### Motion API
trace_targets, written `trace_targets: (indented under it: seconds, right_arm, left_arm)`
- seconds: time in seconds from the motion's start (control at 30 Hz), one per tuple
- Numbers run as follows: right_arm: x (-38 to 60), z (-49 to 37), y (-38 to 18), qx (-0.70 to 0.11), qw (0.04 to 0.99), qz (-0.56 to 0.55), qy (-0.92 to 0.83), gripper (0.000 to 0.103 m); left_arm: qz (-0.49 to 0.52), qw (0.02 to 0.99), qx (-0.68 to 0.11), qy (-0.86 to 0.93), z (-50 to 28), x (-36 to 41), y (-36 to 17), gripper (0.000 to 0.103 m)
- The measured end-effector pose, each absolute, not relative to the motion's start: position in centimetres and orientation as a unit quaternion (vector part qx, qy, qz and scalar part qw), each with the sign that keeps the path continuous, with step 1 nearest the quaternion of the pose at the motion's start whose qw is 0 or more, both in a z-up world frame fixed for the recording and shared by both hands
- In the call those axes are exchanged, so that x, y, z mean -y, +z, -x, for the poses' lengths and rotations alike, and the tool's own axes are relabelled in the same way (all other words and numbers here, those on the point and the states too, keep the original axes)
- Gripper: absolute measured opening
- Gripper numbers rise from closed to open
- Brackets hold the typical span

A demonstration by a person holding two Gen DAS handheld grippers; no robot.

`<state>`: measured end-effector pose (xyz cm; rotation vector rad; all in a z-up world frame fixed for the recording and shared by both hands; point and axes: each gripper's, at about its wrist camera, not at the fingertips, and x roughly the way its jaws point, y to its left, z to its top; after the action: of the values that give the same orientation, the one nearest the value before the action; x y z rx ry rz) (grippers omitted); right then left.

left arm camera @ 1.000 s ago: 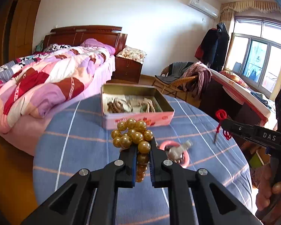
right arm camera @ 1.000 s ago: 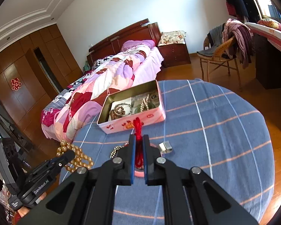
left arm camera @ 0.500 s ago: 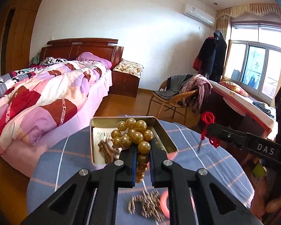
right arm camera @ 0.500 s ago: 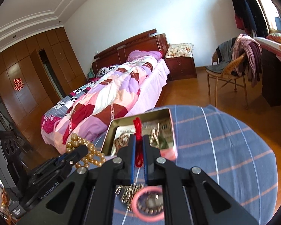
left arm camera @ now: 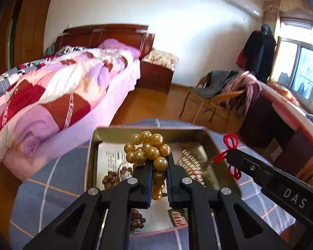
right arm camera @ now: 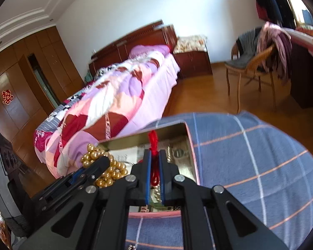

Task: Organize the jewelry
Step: 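Lower the gold beads and red tassel into the pink tin, open both tools, then withdraw both open tools from the tin back to the jewelry pile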

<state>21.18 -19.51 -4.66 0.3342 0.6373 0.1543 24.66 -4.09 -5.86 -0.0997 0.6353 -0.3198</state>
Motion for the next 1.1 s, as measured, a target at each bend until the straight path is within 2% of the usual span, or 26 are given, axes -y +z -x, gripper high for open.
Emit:
trace_targets:
  seconds: [0.13,0.23,0.3,0.33,0.37,0.4,0.43,0.47,0.5,0.53,1.0,1.1]
  right_arm:
    - [19.5,-21.6,-6.0,-0.332,0.927,-0.158,0.078,0.010]
    - [19.5,-21.6,-6.1,-0.333,0.926,-0.157,0.083,0.015]
    - [19.8,-21.6,-6.0,-0.334,0.923,-0.168,0.087,0.025]
    - [20.0,-21.3,-5.9,-0.330,0.924,-0.174,0.088,0.041]
    - [20.2,-21.1,-5.5,-0.322,0.927,-0.175,0.083,0.048]
    - [20.1,-21.2,-5.3,-0.317,0.929,-0.175,0.078,0.048]
    - [20.3,-21.0,-4.9,-0.312,0.931,-0.174,0.074,0.048]
    - [20.5,-20.7,-4.6,-0.308,0.932,-0.176,0.074,0.048]
    - [20.6,-20.4,-4.3,-0.305,0.933,-0.179,0.072,0.048]
    - [20.7,-20.2,-4.2,-0.302,0.933,-0.181,0.069,0.048]
    - [20.9,-16.3,-4.3,-0.308,0.931,-0.194,0.039,0.050]
    - [21.3,-14.8,-4.4,-0.308,0.930,-0.197,0.032,0.053]
  left_arm:
    - [0.026,0.934,-0.327,-0.141,-24.6,4.5,-7.0,0.010]
    - [0.014,0.936,-0.324,-0.136,-24.3,4.9,-6.9,0.010]
    - [0.002,0.938,-0.323,-0.126,-24.4,5.2,-7.0,0.010]
    - [-0.002,0.938,-0.324,-0.124,-24.4,5.4,-7.0,0.011]
    - [-0.003,0.937,-0.327,-0.124,-24.5,5.4,-7.1,0.018]
    - [-0.001,0.935,-0.332,-0.126,-24.5,5.5,-7.1,0.031]
    - [0.005,0.934,-0.335,-0.128,-24.5,5.4,-7.0,0.039]
    - [0.013,0.935,-0.332,-0.128,-24.4,5.1,-6.8,0.057]
    - [0.018,0.936,-0.327,-0.126,-24.4,5.0,-6.6,0.068]
    - [0.022,0.940,-0.319,-0.122,-24.1,4.8,-6.3,0.070]
    - [-0.005,0.940,-0.329,-0.094,-20.3,3.7,-5.7,0.071]
    - [-0.010,0.939,-0.333,-0.089,-19.3,3.3,-5.6,0.071]
